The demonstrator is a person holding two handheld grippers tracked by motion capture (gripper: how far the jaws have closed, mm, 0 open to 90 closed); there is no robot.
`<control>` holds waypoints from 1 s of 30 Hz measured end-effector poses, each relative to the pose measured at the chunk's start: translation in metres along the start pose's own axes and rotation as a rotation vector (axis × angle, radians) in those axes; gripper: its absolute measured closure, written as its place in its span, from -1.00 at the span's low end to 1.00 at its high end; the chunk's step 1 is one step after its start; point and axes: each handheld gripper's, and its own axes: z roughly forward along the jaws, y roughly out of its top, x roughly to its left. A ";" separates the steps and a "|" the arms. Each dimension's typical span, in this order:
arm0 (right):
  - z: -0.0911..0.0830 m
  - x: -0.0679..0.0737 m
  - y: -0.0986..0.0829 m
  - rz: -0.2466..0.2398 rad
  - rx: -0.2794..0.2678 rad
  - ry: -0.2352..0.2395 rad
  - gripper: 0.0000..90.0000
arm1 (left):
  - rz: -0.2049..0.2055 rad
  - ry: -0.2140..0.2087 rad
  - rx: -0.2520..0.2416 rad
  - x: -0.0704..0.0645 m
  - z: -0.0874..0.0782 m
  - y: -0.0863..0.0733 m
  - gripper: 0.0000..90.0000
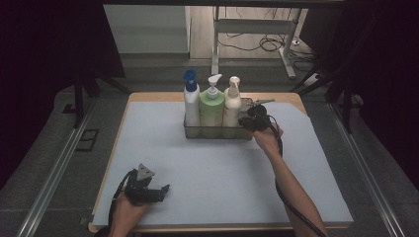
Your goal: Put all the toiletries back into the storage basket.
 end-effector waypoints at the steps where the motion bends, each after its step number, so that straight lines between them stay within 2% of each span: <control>1: -0.001 0.000 0.000 0.000 -0.002 0.001 0.61 | 0.000 0.000 0.000 0.000 0.000 0.000 -0.73; 9: -0.008 -0.002 -0.001 -0.045 -0.006 -0.026 0.26 | 0.000 0.000 0.000 0.000 0.000 0.000 -0.73; 14: -0.017 -0.005 -0.003 -0.051 -0.018 -0.013 0.04 | -0.001 0.000 0.000 0.000 0.000 0.000 -0.73; 21: -0.028 -0.008 -0.004 -0.064 -0.026 0.016 -0.16 | -0.002 0.000 -0.002 0.000 0.000 0.000 -0.73; 30: -0.042 -0.006 -0.006 -0.089 -0.016 0.043 -0.47 | -0.002 0.000 -0.003 0.000 0.000 0.000 -0.73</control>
